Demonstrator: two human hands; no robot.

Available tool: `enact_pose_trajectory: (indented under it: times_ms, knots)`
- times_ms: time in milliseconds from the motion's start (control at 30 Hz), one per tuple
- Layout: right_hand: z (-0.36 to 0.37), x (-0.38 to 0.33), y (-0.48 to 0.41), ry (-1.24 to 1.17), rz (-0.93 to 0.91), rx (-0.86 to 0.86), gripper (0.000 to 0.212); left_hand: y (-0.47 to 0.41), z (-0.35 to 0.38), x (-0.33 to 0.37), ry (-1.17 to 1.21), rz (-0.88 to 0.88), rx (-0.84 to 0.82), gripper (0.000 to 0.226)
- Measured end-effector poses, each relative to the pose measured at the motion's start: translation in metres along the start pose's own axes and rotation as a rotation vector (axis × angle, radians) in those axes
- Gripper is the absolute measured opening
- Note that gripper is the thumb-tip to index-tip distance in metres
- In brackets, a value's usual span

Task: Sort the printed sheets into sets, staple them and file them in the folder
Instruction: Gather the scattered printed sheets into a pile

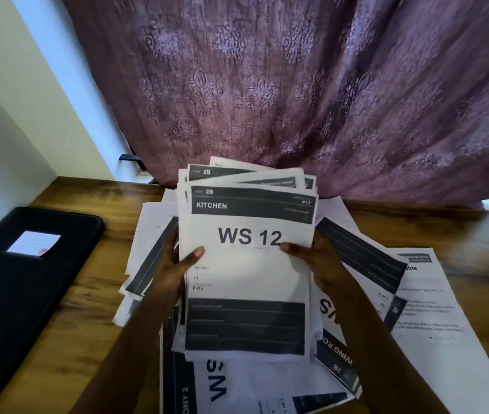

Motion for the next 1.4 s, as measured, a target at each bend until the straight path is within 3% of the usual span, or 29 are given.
enact_pose_trajectory:
  times_ms: [100,233,367,500,567,633,767,867,1000,1100,1167,1233,1333,1400]
  knots:
    - [0.012,-0.045,0.007,0.02,-0.099,0.014,0.037,0.013,0.008,0.044,-0.042,0.065,-0.13,0.083]
    - [0.033,-0.113,0.027,0.04,-0.344,0.087,0.033,0.039,0.033,0.107,-0.124,0.421,0.131,0.039]
    - [0.031,-0.111,0.034,0.106,-0.412,0.21,0.035,0.057,0.053,0.106,-0.127,0.567,0.187,0.04]
    - [0.02,-0.033,0.025,0.124,-0.185,0.269,0.042,0.041,0.056,0.036,-0.381,0.411,0.144,0.039]
    - [0.014,-0.016,0.027,0.148,-0.174,0.312,0.039,0.038,0.058,0.019,-0.438,0.417,0.159,0.038]
    - [0.007,-0.025,0.03,0.18,-0.215,0.354,0.035,0.037,0.066,0.025,-0.421,0.43,0.187,0.035]
    - [-0.036,-0.082,0.039,0.254,-0.269,0.421,0.028,0.036,0.115,0.06,-0.317,0.417,0.039,0.037]
    - [-0.104,-0.11,0.052,0.359,-0.187,0.454,0.034,0.041,0.175,0.06,-0.233,0.301,-0.076,0.038]
    - [-0.217,-0.118,0.081,0.381,-0.069,0.545,0.024,0.058,0.274,0.025,-0.133,0.175,-0.321,0.033]
    - [-0.3,-0.099,0.092,0.417,0.096,0.56,0.028,0.068,0.343,-0.017,-0.166,0.063,-0.442,0.037]
    - [-0.351,-0.074,0.1,0.456,0.183,0.6,0.017,0.074,0.381,-0.047,-0.187,-0.03,-0.459,0.046]
    - [-0.393,-0.048,0.111,0.687,0.205,0.726,0.013,0.08,0.406,-0.07,-0.198,-0.105,-0.443,0.046]
    - [-0.43,-0.02,0.134,1.253,0.157,0.881,0.033,0.083,0.424,-0.097,-0.243,-0.194,-0.403,0.04]
    - [-0.443,-0.005,0.148,1.285,0.191,0.951,0.038,0.087,0.429,-0.104,-0.298,-0.196,-0.379,0.033]
Point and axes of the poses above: each hand's wrist, its own y-axis away from the middle knuckle, its own z-axis out of the palm, x = y × z, the point moved 4 cm from there along -y, towards the middle knuckle, and after that the axes turned 3 degrees about x, right-handed, at the moved point
